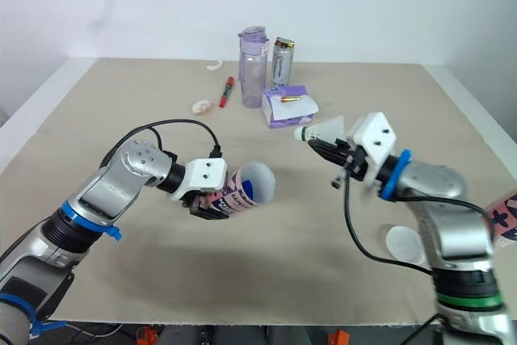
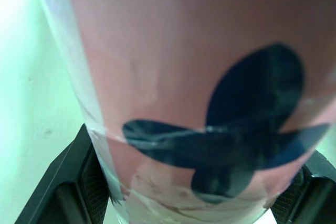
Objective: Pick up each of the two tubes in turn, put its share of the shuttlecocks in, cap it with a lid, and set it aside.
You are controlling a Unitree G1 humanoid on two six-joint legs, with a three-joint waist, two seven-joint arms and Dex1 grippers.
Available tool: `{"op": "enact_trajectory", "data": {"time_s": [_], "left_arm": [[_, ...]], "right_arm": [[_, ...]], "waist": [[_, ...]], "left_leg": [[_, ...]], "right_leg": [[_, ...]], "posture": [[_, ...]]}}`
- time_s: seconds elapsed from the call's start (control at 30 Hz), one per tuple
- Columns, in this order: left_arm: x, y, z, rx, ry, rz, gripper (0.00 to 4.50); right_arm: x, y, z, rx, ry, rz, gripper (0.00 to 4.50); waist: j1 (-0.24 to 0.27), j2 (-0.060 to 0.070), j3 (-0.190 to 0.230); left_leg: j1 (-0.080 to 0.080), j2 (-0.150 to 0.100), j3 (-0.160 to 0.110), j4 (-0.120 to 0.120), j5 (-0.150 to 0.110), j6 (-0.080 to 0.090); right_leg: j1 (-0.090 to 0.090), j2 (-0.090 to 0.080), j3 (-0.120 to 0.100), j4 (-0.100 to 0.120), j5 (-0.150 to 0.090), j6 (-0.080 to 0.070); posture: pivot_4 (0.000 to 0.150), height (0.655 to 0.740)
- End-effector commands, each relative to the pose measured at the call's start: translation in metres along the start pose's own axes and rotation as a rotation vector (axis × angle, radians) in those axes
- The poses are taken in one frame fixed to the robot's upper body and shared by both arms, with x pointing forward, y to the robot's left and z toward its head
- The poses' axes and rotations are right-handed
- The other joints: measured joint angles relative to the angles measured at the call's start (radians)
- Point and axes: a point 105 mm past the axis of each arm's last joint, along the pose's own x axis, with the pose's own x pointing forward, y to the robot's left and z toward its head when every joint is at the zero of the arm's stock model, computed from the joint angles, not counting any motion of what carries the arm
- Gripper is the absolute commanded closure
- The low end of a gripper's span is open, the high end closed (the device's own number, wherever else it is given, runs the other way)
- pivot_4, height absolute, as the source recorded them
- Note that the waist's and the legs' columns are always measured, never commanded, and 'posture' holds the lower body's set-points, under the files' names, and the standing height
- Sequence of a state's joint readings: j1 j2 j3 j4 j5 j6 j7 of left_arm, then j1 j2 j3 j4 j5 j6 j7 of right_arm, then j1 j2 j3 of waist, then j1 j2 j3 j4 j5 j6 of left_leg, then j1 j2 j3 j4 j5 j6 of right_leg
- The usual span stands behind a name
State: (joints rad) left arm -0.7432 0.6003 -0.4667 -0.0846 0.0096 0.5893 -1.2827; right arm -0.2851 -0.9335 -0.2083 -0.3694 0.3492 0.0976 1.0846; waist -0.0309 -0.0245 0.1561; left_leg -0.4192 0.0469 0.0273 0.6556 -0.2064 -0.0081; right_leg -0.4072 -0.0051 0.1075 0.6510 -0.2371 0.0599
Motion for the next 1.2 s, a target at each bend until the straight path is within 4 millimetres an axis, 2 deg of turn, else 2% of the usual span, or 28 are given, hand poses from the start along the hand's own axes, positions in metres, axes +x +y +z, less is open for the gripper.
{"op": "enact_trajectory", "data": {"time_s": [0.03, 0.5, 0.53, 0.6, 0.63, 0.67, 0.7, 0.73, 0.77, 0.8, 0.83, 0.9, 1.0, 1.1, 1.2], "left_arm": [[0.005, 0.003, -0.012, -0.072, 0.037, 0.004, 1.0], [0.005, 0.006, -0.011, -0.052, 0.051, 0.021, 1.0], [0.005, 0.007, -0.01, -0.053, 0.05, 0.021, 1.0], [0.004, 0.007, -0.01, -0.055, 0.049, 0.022, 1.0], [0.004, 0.008, -0.01, -0.056, 0.051, 0.024, 1.0], [0.003, 0.009, -0.011, -0.057, 0.053, 0.026, 1.0], [0.003, 0.009, -0.012, -0.058, 0.055, 0.027, 1.0], [0.003, 0.009, -0.012, -0.057, 0.057, 0.028, 1.0], [0.003, 0.01, -0.013, -0.057, 0.059, 0.028, 1.0], [0.002, 0.01, -0.013, -0.057, 0.06, 0.028, 1.0], [0.002, 0.01, -0.013, -0.057, 0.061, 0.027, 1.0], [0.003, 0.009, -0.013, -0.054, 0.065, 0.024, 1.0], [0.003, 0.009, -0.013, -0.051, 0.068, 0.022, 1.0], [0.004, 0.009, -0.013, -0.045, 0.07, 0.019, 1.0], [0.005, 0.008, -0.012, -0.042, 0.069, 0.014, 1.0]], "right_arm": [[0.006, 0.013, 0.035, -0.196, -0.097, 0.1, 4.4], [0.049, 0.024, 0.042, -0.332, -0.145, 0.254, 4.4], [0.05, 0.024, 0.042, -0.336, -0.145, 0.264, 3.94], [0.049, 0.026, 0.044, -0.337, -0.147, 0.282, 3.55], [0.046, 0.027, 0.045, -0.334, -0.149, 0.286, 2.66], [0.044, 0.027, 0.046, -0.331, -0.15, 0.29, 2.46], [0.042, 0.028, 0.047, -0.329, -0.15, 0.291, 2.01], [0.04, 0.028, 0.047, -0.325, -0.15, 0.288, 1.82], [0.039, 0.028, 0.048, -0.316, -0.154, 0.281, 1.22], [0.038, 0.027, 0.049, -0.305, -0.159, 0.268, 1.03], [0.035, 0.024, 0.05, -0.282, -0.166, 0.243, 0.55], [0.026, 0.009, 0.046, -0.135, -0.182, 0.097, 0.12], [0.006, -0.013, 0.018, 0.125, -0.123, -0.128, 0.04], [-0.026, -0.023, -0.04, 0.36, 0.018, -0.381, 0.04], [-0.05, -0.024, -0.078, 0.532, 0.11, -0.585, 0.04]], "waist": [[-0.002, 0.0, 0.0], [0.002, 0.0, 0.0], [0.002, 0.0, 0.0], [0.003, 0.0, 0.0], [0.004, 0.0, 0.0], [0.005, 0.0, 0.0], [0.005, 0.0, 0.0], [0.005, 0.0, 0.0], [0.005, 0.0, 0.0], [0.005, 0.0, 0.0], [0.006, 0.0, 0.0], [0.006, 0.0, 0.0], [0.006, 0.0, 0.0], [0.008, -0.001, 0.0], [0.009, -0.003, -0.001]], "left_leg": [[0.0, 0.0, 0.0, 0.0, 0.0, 0.0], [0.0, -0.001, 0.001, 0.0, 0.001, 0.0], [0.0, -0.001, 0.002, 0.0, 0.001, 0.0], [0.0, -0.001, 0.002, 0.0, 0.001, 0.0], [0.0, -0.001, 0.002, 0.0, 0.001, 0.0], [0.0, -0.001, 0.002, 0.0, 0.001, 0.0], [-0.001, -0.001, 0.002, 0.0, 0.001, 0.0], [-0.001, -0.001, 0.002, 0.0, 0.001, 0.0], [-0.001, -0.001, 0.002, 0.0, 0.001, 0.0], [-0.001, -0.001, 0.002, 0.0, 0.001, 0.0], [-0.001, -0.001, 0.002, 0.0, 0.001, 0.0], [-0.001, -0.001, 0.002, 0.0, 0.001, 0.0], [-0.001, -0.001, 0.002, 0.0, 0.001, 0.0], [-0.001, -0.001, 0.001, 0.0, 0.001, 0.0], [-0.001, -0.001, 0.001, 0.001, 0.001, 0.0]], "right_leg": [[0.0, 0.0, 0.0, 0.0, 0.0, 0.0], [-0.001, -0.002, 0.002, 0.0, 0.001, -0.001], [-0.001, -0.002, 0.002, 0.0, 0.001, -0.001], [-0.001, -0.002, 0.002, 0.0, 0.001, -0.001], [-0.001, -0.002, 0.002, 0.0, 0.001, -0.001], [-0.001, -0.002, 0.002, 0.0, 0.001, -0.001], [-0.001, -0.002, 0.002, 0.0, 0.001, -0.001], [-0.001, -0.002, 0.002, 0.0, 0.001, -0.001], [-0.001, -0.002, 0.002, 0.0, 0.001, -0.001], [-0.001, -0.002, 0.002, 0.0, 0.0, -0.001], [-0.001, -0.002, 0.002, 0.0, 0.001, -0.001], [-0.001, -0.002, 0.002, 0.0, 0.0, -0.001], [-0.001, -0.002, 0.002, 0.0, 0.001, -0.001], [-0.001, -0.002, 0.003, 0.0, 0.001, -0.001], [0.0, -0.002, 0.002, 0.0, 0.001, -0.001]], "posture": [[0.15, 0.74], [0.15, 0.74], [0.15, 0.74], [0.15, 0.74], [0.15, 0.74], [0.15, 0.74], [0.15, 0.74], [0.15, 0.74], [0.15, 0.74], [0.15, 0.74], [0.15, 0.74], [0.15, 0.74], [0.15, 0.74], [0.15, 0.74], [0.15, 0.74]]}}
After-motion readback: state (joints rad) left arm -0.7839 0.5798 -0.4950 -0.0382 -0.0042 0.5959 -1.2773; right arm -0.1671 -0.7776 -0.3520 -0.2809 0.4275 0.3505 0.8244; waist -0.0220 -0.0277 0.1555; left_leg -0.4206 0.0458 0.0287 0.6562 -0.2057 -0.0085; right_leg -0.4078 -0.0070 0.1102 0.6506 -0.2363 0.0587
